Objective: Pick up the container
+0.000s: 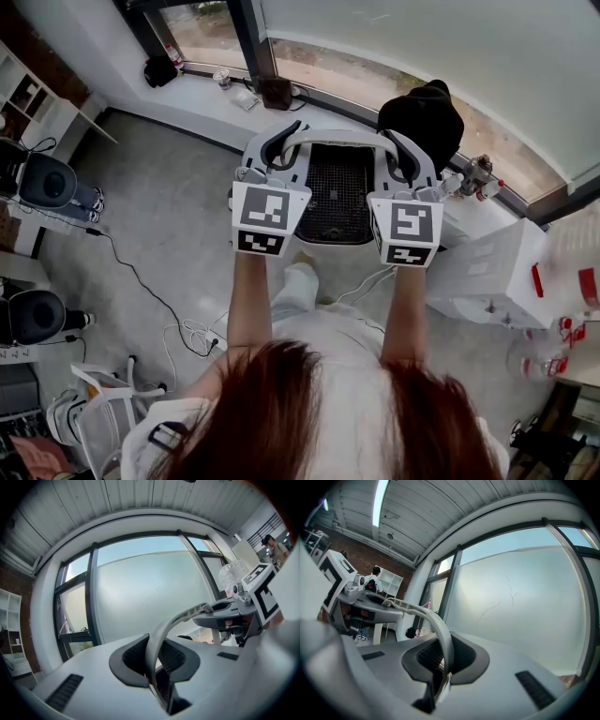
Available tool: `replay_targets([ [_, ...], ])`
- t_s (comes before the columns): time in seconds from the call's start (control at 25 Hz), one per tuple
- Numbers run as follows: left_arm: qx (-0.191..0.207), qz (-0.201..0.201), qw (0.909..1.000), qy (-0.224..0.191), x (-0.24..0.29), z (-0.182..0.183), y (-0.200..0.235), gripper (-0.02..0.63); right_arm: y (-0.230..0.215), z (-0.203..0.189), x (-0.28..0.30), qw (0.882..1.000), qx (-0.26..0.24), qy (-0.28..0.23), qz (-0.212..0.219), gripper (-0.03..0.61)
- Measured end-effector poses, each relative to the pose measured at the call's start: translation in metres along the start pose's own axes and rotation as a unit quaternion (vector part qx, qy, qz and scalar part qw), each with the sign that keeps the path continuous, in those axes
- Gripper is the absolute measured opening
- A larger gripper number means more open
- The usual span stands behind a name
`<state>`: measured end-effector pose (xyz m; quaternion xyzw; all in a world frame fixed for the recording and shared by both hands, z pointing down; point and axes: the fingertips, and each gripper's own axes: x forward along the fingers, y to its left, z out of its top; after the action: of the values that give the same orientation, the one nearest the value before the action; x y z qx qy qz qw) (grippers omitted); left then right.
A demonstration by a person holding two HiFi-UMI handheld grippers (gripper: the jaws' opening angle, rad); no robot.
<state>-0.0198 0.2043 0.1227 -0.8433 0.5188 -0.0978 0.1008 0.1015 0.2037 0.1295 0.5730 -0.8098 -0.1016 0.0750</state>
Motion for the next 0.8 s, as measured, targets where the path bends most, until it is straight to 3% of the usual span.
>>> replay_targets([
  [0.8, 0.006, -0.014, 0.9997, -0.02, -0.029, 0.015, -0.03, 0.052, 0.0, 0.007, -0.052, 1.0, -0.002, -0.01, -0.015, 0.031],
])
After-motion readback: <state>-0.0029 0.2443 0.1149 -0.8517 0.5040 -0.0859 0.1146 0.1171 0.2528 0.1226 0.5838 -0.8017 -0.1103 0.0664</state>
